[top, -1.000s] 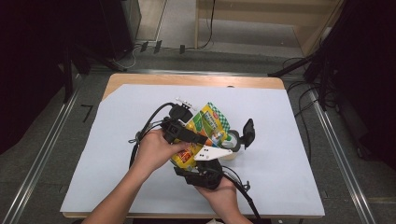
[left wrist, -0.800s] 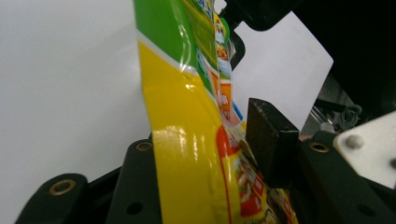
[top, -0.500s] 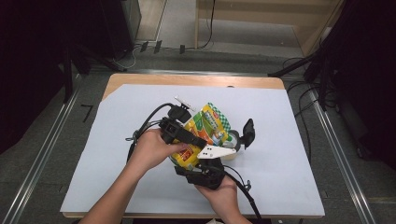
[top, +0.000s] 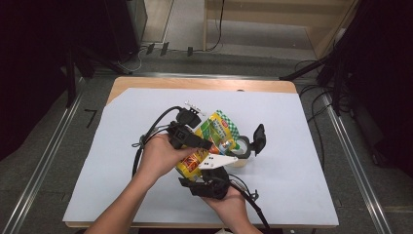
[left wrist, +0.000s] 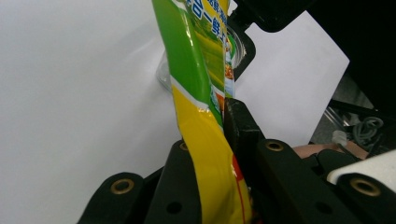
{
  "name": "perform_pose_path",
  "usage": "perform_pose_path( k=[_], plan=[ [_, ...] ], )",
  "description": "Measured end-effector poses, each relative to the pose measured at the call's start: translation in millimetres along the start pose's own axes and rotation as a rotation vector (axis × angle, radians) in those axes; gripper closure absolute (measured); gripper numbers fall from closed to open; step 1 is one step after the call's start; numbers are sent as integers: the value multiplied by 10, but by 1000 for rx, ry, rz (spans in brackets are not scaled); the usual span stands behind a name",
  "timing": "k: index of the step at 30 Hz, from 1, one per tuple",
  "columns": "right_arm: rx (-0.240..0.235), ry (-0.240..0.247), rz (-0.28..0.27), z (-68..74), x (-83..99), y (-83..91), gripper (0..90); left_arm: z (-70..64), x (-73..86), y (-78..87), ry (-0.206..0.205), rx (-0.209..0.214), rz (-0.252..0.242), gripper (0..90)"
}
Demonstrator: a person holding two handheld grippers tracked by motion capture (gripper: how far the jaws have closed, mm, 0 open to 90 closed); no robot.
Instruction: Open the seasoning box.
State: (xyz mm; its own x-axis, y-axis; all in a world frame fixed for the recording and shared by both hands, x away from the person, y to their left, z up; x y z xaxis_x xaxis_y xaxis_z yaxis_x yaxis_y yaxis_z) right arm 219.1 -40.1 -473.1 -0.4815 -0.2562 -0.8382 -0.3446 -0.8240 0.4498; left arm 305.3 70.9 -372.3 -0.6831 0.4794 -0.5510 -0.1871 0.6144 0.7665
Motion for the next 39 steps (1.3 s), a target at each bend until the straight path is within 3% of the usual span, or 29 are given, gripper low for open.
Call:
perform_pose_path(
  k=[13,16,20,26,32,39],
  plan=[
    [59,-9,18,34,5,35,526,-13,-1,-4,-6,-31,5,884],
    [60,-11,13,14,-12,64,556,-6,-6,7,9,-20,-4,885],
    [65,-21,23,-3,-11,65,595,-58,-15,-17,-8,-41,-2,887],
    [18,-46,-4,-15,-26,91,631,-46,-28,17,9,-19,-17,873],
    [-18,-84,-44,-50,-54,126,639,-42,-34,65,5,10,-34,743],
    [-63,-152,-85,-98,-64,163,639,-15,-33,135,42,42,-35,664]
  ],
)
Point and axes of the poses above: each handheld gripper's, and its own axes: y roughly backward along the jaws, x roughly out of its underside, z roughly to its left, the point moved 1 cm from there along -y, roughly forward along the jaws, and after that the axes turned 4 degrees about -z, right-handed, at the moved point
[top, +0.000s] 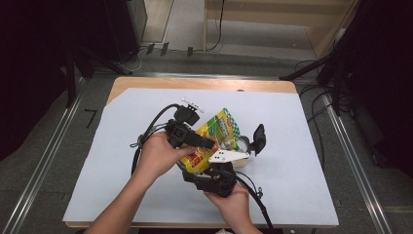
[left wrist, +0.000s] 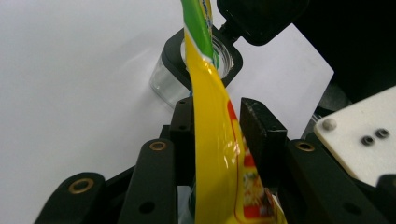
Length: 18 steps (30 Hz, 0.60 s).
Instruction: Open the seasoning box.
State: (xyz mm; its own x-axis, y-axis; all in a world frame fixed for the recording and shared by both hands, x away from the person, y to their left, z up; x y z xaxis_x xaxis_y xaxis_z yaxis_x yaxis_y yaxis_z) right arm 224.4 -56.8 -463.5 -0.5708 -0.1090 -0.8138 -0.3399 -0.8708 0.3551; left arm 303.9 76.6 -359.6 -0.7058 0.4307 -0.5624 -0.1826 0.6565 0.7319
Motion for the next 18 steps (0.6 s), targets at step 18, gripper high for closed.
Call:
perform_pose_path(
  k=[18],
  plan=[
    [22,27,46,-1,-9,-40,606,-104,-9,-13,-71,-84,8,884]
  ],
)
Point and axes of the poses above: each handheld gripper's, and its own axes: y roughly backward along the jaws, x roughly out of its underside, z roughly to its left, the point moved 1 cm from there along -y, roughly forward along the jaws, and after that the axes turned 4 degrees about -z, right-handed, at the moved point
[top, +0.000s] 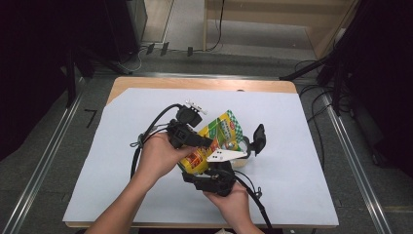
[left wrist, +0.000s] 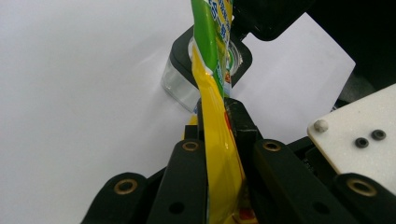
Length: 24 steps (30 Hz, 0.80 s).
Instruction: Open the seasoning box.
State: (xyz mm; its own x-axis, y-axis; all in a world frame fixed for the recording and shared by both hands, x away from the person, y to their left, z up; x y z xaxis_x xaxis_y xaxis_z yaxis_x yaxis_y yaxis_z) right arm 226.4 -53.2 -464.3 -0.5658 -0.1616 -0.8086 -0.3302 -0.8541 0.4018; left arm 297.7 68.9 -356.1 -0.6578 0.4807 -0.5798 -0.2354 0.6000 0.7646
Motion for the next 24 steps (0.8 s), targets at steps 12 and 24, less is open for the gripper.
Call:
perform_pose_path(
  k=[12,24],
  plan=[
    [98,145,45,104,-10,-34,553,15,-18,4,13,-5,0,899],
    [62,99,27,74,-45,-10,632,28,-52,12,35,28,-20,853]
  ],
)
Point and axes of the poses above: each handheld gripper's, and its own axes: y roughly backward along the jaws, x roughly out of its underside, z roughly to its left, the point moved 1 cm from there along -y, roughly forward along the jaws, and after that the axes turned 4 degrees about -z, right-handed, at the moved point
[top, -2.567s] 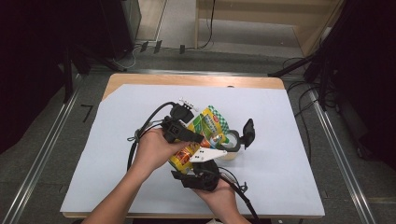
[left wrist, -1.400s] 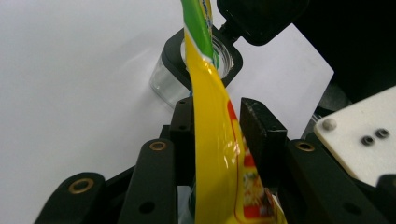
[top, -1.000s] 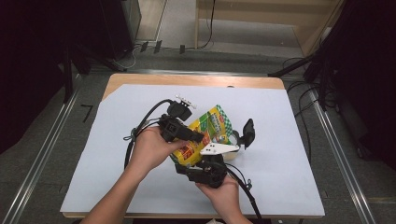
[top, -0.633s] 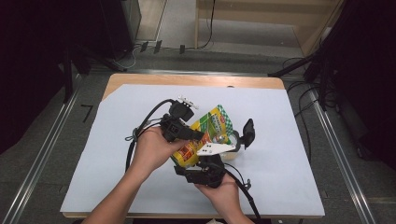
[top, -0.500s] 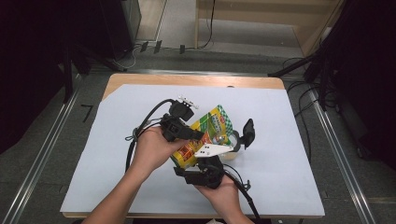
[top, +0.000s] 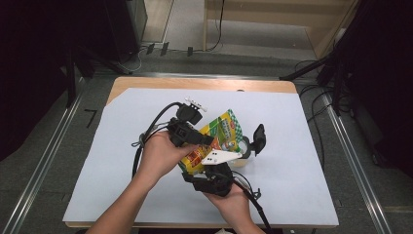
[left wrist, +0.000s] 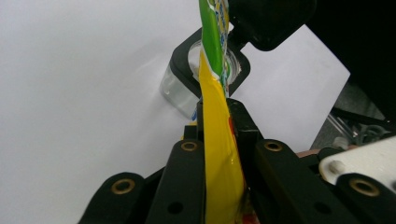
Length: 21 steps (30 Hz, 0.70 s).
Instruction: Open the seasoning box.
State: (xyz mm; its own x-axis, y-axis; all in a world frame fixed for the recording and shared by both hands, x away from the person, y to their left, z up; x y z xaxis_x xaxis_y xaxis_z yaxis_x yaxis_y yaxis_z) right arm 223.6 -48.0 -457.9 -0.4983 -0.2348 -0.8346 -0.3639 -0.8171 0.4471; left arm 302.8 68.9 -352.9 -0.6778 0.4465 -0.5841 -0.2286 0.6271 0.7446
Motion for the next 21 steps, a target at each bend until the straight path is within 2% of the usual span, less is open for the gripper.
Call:
perform_pose_path(
  k=[5,11,12,14,18,21],
  plan=[
    [-40,-29,-22,-24,-19,9,639,33,-43,13,23,49,0,778],
    [-69,-53,-40,-51,-47,17,644,133,-126,-2,78,101,22,771],
    [-72,-59,-42,-58,-56,19,645,143,-152,-5,96,97,25,763],
    [-84,-69,-52,-73,-74,20,644,135,-191,-2,96,95,39,767],
    [-99,-84,-61,-96,-115,21,639,95,-263,3,78,61,68,826],
    [-107,-86,-63,-104,-129,23,630,103,-301,-14,79,60,91,841]
  ],
)
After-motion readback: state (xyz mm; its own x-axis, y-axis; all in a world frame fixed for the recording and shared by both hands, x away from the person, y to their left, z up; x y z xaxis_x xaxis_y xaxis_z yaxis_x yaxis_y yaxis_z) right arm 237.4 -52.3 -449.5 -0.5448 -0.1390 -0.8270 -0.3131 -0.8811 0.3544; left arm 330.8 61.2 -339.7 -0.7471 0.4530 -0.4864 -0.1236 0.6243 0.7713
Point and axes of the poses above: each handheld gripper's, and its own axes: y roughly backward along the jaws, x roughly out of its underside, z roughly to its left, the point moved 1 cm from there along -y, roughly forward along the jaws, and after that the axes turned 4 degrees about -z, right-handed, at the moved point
